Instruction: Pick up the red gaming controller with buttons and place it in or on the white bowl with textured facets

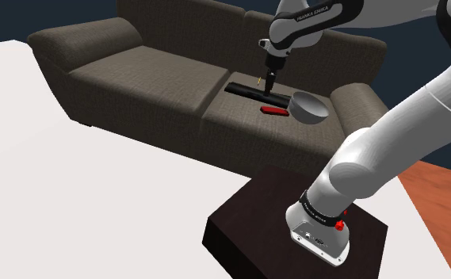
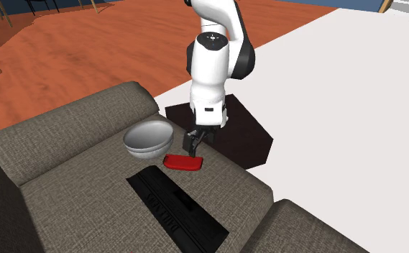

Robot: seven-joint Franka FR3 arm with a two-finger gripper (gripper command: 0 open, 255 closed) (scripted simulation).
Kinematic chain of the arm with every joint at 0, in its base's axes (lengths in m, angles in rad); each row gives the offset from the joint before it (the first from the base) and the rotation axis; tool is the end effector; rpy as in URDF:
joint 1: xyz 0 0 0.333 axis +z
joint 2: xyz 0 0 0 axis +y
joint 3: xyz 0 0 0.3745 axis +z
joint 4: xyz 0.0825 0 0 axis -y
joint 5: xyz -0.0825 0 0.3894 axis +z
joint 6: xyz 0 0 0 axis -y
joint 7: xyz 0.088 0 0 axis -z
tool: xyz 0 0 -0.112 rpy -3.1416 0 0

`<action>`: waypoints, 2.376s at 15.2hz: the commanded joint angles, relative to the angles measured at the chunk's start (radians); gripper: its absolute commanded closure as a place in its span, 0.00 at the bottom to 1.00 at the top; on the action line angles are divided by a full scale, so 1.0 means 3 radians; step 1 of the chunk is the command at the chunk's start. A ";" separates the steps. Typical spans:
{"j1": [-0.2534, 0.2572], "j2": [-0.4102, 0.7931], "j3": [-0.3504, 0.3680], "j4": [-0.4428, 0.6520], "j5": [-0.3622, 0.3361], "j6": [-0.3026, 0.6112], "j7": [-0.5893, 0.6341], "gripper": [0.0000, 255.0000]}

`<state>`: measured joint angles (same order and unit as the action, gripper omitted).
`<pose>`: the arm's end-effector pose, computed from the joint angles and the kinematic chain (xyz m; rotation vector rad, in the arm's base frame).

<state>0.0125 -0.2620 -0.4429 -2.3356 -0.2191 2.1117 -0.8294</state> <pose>0.4096 -0.2116 0.4799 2.9626 0.7926 -0.0446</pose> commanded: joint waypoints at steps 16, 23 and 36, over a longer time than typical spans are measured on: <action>-0.0006 0.0050 -0.0236 -0.0037 0.0186 0.0052 -0.0579 0.00; 0.0009 0.0566 -0.0859 0.0098 0.0897 0.0038 -0.2288 0.00; 0.0028 0.0748 -0.0869 -0.0066 0.1054 0.0336 -0.2403 0.00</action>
<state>0.0210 -0.0377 -0.7035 -2.3554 0.0970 2.2123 -1.5502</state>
